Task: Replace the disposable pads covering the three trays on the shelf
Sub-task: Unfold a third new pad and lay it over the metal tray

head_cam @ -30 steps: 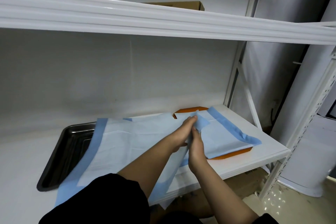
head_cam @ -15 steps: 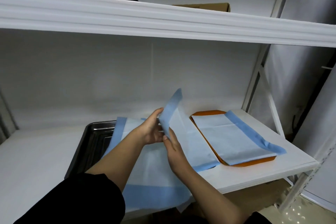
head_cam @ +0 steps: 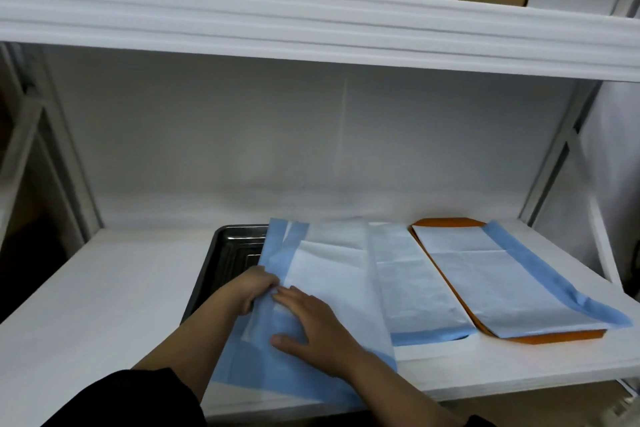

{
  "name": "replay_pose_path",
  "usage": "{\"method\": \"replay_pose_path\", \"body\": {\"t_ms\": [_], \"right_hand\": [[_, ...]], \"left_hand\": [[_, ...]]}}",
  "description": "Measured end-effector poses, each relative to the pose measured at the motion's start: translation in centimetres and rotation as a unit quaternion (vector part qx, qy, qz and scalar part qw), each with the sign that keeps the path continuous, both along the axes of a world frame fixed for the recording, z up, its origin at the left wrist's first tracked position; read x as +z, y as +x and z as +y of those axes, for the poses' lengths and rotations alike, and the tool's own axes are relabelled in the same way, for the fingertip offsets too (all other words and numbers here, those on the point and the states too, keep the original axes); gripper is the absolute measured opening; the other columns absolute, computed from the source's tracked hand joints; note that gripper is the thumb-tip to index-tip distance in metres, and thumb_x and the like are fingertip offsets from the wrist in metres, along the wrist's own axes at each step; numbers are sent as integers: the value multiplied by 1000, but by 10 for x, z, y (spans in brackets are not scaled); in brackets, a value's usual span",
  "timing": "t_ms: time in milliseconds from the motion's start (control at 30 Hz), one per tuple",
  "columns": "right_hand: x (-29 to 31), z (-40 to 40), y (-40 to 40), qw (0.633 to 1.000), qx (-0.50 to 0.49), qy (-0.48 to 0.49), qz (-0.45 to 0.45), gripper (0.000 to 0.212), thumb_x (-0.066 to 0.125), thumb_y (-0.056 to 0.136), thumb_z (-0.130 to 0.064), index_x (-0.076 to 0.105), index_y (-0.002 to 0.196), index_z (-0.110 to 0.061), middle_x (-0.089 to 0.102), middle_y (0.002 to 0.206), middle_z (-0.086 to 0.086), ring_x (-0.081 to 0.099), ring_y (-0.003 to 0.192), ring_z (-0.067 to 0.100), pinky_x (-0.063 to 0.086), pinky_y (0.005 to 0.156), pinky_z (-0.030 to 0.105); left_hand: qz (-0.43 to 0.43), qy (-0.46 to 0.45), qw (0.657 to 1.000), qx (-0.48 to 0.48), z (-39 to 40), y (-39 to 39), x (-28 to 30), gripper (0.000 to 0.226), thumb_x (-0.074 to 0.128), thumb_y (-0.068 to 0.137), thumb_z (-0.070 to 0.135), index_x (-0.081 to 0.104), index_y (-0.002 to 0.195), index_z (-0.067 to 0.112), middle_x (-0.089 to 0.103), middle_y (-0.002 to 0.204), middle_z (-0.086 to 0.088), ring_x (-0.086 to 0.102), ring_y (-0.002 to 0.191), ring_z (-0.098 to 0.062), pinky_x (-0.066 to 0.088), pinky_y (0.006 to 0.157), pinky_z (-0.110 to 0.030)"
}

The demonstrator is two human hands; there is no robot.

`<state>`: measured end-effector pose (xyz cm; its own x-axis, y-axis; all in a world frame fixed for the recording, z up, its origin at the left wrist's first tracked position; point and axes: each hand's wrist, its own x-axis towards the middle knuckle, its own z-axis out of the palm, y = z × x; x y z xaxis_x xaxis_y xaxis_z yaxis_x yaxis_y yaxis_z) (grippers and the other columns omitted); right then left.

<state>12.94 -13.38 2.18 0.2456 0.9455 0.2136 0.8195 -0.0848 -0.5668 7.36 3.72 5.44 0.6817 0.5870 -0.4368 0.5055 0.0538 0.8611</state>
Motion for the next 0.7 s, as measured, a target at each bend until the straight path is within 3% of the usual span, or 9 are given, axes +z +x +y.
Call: {"method": "replay_pose_path", "body": {"t_ms": [67,167,300,367,467,600,700], "right_hand": [[-7,0,4,999,-36,-18,-18,87,23,76,-79,34,145,-27,26,154,-11,13,140,-2,7,114,20],[-16,-2,18,990,-123,-33,-54,110,-7,61,-86,35,145,-27,27,154,-9,14,145,8,1,115,26],[-28,-11,42,965,-235,-89,-73,128,-28,50,-87,26,149,-26,15,158,-8,3,147,13,-3,117,34],[-31,-18,52,952,-268,-136,-52,113,-13,62,-90,21,150,-28,10,159,-8,1,148,14,-1,118,37],[-35,-25,64,936,-310,-168,-2,67,26,94,-63,19,150,-27,9,160,-4,7,147,19,10,118,41],[-34,-32,82,912,-351,-89,196,62,42,98,-43,22,150,-16,21,156,7,29,140,25,26,114,39],[-26,-34,101,845,-407,-26,348,58,50,95,-24,26,145,-9,42,142,17,49,121,31,43,102,42]], "left_hand": [[26,14,1000,9,7,-11,-13,27,45,89,-2,61,110,-10,66,93,-23,63,72,-28,51,59,-26],[60,24,997,32,15,-20,-28,28,47,90,-1,59,114,-10,65,103,-26,62,82,-33,50,65,-31],[103,44,993,48,24,-25,-41,32,52,88,2,55,117,-10,62,107,-27,60,91,-38,49,78,-38],[110,58,991,56,25,-26,-42,33,56,86,3,55,116,-10,61,106,-25,58,90,-37,45,77,-37],[112,98,985,82,31,-25,-45,32,59,85,2,57,113,-13,58,100,-21,55,89,-34,41,74,-33],[150,133,978,62,35,-24,-42,36,63,84,7,57,114,-13,55,97,-19,58,99,-35,40,70,-32],[172,152,973,34,33,-21,-37,39,62,86,13,54,116,-9,58,104,-19,56,96,-31,39,73,-31]]}}
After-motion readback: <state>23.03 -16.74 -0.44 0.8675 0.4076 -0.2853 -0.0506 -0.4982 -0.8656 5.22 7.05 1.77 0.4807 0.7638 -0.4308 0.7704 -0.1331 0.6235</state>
